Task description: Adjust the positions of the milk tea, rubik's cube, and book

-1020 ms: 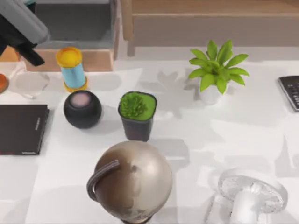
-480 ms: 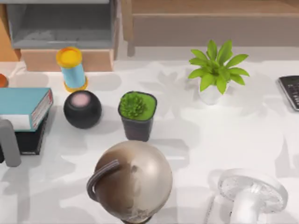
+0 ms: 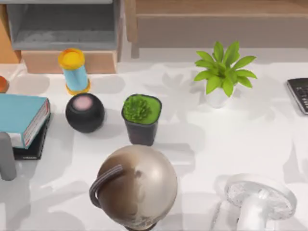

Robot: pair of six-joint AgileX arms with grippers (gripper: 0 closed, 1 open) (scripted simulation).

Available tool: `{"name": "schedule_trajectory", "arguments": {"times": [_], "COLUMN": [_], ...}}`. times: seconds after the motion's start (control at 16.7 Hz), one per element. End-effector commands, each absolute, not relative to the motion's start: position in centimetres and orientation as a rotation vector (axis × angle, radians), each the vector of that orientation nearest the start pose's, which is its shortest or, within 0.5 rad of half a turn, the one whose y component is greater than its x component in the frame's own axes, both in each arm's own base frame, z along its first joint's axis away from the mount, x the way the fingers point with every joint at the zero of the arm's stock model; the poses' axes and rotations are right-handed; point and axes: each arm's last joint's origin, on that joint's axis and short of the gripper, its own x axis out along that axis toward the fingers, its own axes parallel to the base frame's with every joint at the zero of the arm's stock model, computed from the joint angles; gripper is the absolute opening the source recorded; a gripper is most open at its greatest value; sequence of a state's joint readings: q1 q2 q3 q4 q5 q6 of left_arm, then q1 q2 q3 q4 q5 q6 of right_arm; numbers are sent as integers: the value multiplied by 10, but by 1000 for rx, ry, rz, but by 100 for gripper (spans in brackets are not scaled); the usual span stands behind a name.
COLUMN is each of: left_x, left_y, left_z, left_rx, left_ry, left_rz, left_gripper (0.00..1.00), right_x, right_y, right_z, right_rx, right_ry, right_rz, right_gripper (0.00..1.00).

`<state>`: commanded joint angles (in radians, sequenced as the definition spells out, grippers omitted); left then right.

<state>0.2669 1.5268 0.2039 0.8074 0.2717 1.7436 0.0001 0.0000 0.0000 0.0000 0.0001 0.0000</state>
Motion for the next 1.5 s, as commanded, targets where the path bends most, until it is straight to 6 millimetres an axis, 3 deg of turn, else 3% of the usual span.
{"name": "schedule_trajectory", "arguments": {"times": [0.42,0.96,1.5], "left_x": [216,212,212], "left_y": [40,49,49], "left_z": [95,85,85], "left_rx": [1582,1541,1541], "left_ry": [322,385,385], "left_rz": [-421,-434,-434], "left_gripper": [0,0,68], "right_x": [106,106,106], "right_y": [-1,-1,-1], "right_z": [160,160,160], "right_rx": [0,0,0], "right_ry": [0,0,0], "right_rz": [0,0,0], "right_gripper": [100,100,100]}}
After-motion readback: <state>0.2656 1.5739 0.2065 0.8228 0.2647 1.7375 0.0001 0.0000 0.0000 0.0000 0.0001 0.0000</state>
